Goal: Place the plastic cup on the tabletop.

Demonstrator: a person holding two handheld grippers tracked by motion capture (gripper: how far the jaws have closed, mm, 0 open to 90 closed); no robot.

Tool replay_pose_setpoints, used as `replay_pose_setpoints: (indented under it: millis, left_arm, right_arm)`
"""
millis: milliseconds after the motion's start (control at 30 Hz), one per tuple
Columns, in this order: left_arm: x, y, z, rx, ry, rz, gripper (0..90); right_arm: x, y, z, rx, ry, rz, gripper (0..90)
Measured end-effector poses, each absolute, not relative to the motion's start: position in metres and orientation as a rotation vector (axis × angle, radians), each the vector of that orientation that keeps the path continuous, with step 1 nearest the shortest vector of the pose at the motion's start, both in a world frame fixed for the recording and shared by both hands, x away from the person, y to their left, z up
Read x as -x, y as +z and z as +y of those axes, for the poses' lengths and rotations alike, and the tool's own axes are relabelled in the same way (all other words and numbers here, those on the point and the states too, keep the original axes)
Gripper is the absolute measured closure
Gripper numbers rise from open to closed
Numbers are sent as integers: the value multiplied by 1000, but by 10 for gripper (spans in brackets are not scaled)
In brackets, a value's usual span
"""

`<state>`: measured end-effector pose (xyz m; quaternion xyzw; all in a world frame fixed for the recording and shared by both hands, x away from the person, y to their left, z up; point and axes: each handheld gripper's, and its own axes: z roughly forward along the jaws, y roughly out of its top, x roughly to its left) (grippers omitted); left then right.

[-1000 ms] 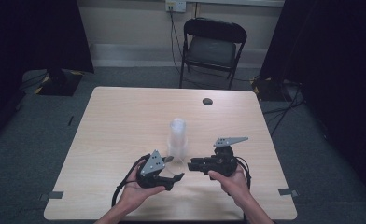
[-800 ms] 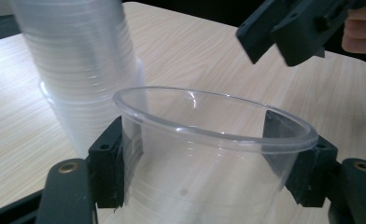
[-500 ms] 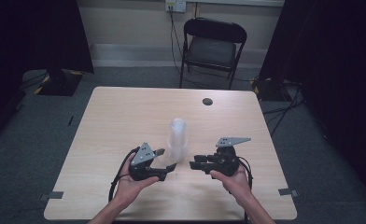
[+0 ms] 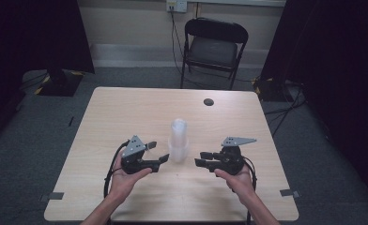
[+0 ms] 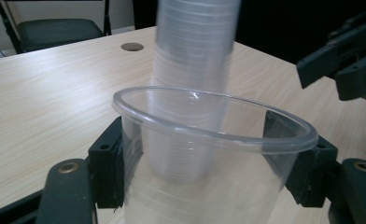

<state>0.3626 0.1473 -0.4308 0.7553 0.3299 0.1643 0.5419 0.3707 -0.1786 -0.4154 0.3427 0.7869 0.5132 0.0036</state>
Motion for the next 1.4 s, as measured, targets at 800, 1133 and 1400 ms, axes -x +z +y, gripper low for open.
replay_pose_setpoints:
  millis: [800, 1133, 1400]
  left_arm:
    - [-392, -424, 168, -1709, 567, 894, 284]
    - [-419, -444, 179, -1707, 603, 961, 276]
    - [-434, -458, 185, -1672, 616, 1024, 267]
  right_arm:
    - [-372, -416, -182, -1130, 1587, 2414, 552]
    - [-372, -418, -181, -1141, 1559, 2420, 554]
    - [-372, -419, -179, -1146, 1552, 2422, 552]
